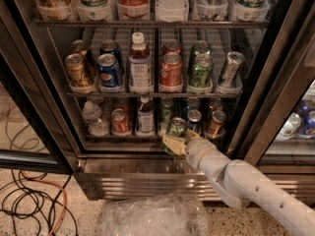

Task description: Pick green can from bottom shelf of fridge

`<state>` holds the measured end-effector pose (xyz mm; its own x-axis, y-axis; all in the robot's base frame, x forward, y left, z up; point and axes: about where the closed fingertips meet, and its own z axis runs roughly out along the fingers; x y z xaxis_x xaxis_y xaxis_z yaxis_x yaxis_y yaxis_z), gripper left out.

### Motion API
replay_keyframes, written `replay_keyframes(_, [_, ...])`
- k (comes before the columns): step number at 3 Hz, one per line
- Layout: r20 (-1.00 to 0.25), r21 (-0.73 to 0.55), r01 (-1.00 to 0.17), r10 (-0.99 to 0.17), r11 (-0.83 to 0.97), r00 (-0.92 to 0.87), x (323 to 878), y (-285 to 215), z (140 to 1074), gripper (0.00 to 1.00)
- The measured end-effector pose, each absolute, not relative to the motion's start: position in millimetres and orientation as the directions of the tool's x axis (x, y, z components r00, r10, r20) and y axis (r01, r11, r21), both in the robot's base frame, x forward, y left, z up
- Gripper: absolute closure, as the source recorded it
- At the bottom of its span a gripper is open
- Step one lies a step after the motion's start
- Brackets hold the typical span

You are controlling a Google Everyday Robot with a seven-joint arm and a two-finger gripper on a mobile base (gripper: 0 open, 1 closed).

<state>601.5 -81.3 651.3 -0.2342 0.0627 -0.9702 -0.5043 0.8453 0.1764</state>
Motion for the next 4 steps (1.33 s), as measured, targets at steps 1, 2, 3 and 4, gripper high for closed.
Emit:
replay_keyframes(1, [-0.950, 0.258, -0.491, 0.126, 0.832, -0.286, 599, -79, 683, 1.00])
replay_keyframes(2, [-0.949, 0.260, -0.501, 0.122, 0.826, -0.290, 599, -76, 682, 1.00])
replay_keyframes(3, [-0.913, 0.371, -0.467, 0.222, 0.803, -0.344, 610, -111, 701, 1.00])
replay_keyframes(4, [-0.823, 0.552, -0.434, 0.382, 0.712, -0.420, 623, -147, 725, 1.00])
